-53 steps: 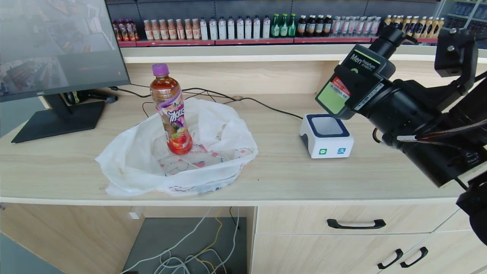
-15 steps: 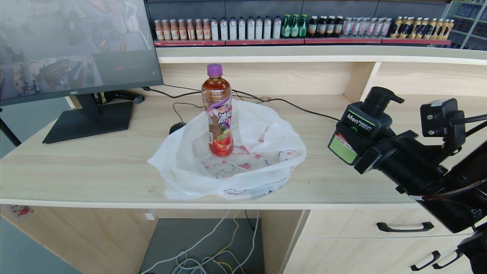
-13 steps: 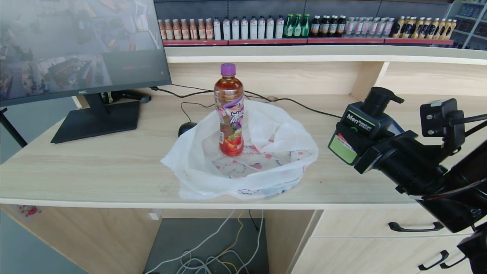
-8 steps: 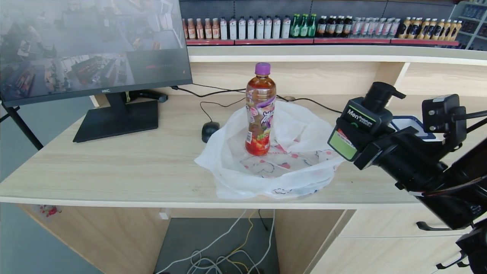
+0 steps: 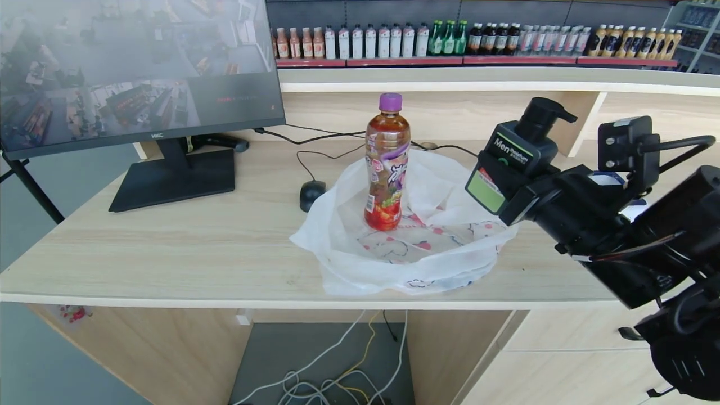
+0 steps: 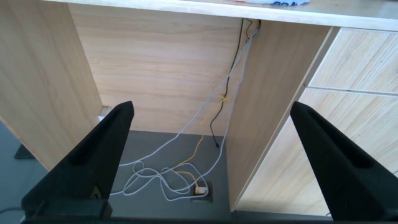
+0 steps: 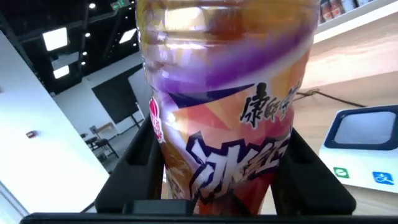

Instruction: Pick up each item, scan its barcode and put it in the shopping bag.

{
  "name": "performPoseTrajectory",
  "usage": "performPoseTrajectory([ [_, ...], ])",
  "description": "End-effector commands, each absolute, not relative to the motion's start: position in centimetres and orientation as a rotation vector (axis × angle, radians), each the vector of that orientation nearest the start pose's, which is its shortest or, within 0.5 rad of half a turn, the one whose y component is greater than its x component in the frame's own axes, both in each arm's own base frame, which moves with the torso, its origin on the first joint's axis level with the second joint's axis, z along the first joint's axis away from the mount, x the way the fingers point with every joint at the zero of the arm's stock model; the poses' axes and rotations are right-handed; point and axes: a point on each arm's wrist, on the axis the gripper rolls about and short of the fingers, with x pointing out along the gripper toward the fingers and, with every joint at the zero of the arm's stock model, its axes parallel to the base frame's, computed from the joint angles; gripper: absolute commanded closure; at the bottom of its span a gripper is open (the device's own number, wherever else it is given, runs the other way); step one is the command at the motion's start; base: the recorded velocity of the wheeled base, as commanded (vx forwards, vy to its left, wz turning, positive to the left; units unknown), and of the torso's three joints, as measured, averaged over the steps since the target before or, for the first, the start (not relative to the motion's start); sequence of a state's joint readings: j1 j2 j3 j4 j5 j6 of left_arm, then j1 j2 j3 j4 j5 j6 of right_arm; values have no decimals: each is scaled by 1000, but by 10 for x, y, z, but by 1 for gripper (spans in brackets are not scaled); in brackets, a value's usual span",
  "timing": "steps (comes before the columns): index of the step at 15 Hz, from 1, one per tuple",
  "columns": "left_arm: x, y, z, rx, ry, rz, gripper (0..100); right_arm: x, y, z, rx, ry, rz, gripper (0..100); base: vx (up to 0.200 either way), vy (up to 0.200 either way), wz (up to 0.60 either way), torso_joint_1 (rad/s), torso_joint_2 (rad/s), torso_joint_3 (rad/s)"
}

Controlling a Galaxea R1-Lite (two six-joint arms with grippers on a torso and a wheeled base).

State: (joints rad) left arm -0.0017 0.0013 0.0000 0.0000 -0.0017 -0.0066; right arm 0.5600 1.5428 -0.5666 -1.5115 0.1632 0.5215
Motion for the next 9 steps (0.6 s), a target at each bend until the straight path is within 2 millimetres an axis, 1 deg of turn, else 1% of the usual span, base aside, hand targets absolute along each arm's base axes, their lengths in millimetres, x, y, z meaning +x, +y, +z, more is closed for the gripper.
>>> performPoseTrajectory([
  [1,-23,0,76,-6,2,-3,0,207,141,241,632,-302,861,100,0,0,0,0,0,0],
  [2,-23,0,76,-6,2,-3,0,208,143,241,671,-304,875,100,0,0,0,0,0,0],
  [3,-23,0,76,-6,2,-3,0,208,143,241,671,-304,875,100,0,0,0,0,0,0],
  [4,-23,0,76,-8,2,-3,0,211,147,238,724,-265,893,100,0,0,0,0,0,0],
  [8,-23,0,76,-8,2,-3,0,208,157,256,850,-273,972,100,0,0,0,0,0,0],
  [9,-23,0,76,-6,2,-3,0,208,158,256,859,-269,978,100,0,0,0,0,0,0],
])
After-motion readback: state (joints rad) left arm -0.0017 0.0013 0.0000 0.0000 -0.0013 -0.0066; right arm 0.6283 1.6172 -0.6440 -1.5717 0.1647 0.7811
